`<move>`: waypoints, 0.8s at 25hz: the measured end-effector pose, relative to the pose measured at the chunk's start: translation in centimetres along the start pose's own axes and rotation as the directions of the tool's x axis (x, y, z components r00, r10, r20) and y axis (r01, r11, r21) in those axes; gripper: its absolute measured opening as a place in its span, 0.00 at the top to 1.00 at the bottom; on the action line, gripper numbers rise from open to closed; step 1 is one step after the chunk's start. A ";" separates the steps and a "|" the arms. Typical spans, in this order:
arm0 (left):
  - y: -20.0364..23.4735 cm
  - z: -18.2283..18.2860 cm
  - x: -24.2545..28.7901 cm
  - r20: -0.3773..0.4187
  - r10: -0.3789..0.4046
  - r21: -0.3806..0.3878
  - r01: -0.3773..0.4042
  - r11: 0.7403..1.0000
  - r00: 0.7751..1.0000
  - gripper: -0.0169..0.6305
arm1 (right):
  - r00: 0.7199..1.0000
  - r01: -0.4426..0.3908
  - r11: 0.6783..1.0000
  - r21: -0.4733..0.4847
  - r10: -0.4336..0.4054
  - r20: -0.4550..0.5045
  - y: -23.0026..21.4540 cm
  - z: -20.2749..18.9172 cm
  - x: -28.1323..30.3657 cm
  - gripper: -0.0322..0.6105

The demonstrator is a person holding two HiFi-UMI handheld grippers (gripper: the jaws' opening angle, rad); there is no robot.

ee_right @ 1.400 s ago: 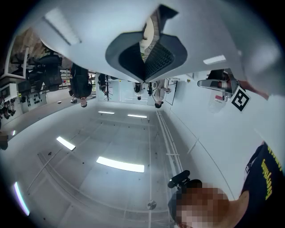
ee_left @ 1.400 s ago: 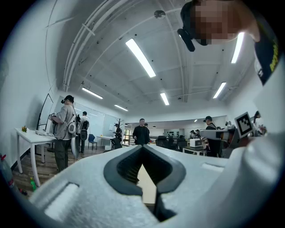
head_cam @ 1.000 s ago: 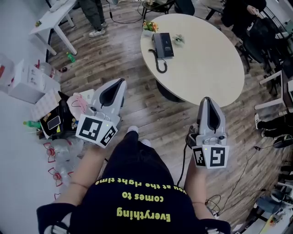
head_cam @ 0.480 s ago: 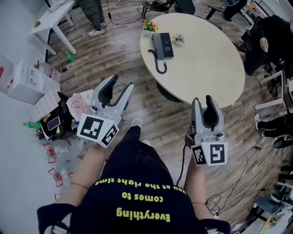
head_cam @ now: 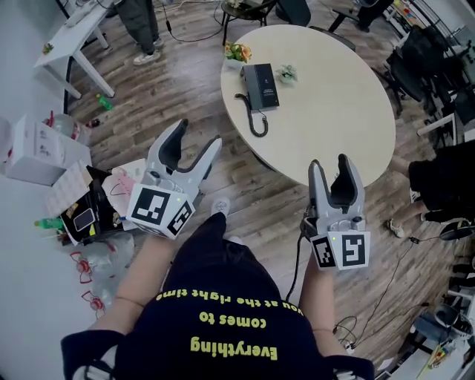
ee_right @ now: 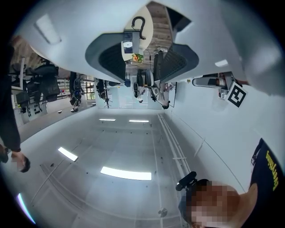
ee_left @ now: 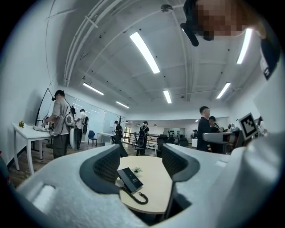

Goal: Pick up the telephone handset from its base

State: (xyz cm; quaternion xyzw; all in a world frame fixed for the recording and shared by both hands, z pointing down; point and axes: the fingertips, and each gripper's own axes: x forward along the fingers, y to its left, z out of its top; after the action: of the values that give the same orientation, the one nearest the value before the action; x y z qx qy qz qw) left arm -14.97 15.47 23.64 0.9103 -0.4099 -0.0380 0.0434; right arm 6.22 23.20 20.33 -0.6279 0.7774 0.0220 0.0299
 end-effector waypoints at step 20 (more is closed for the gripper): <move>9.8 -0.3 13.6 -0.034 -0.079 -0.004 0.079 0.997 0.996 0.52 | 0.995 0.086 0.996 0.003 -0.086 -0.044 -4.1 -1.6 13.7 0.56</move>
State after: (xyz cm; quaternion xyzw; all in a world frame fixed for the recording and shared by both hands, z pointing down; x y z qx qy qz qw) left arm -13.26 -1.15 24.52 0.9263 -0.3727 -0.0249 0.0502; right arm 7.36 8.86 20.94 -0.6610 0.7502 0.0050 0.0155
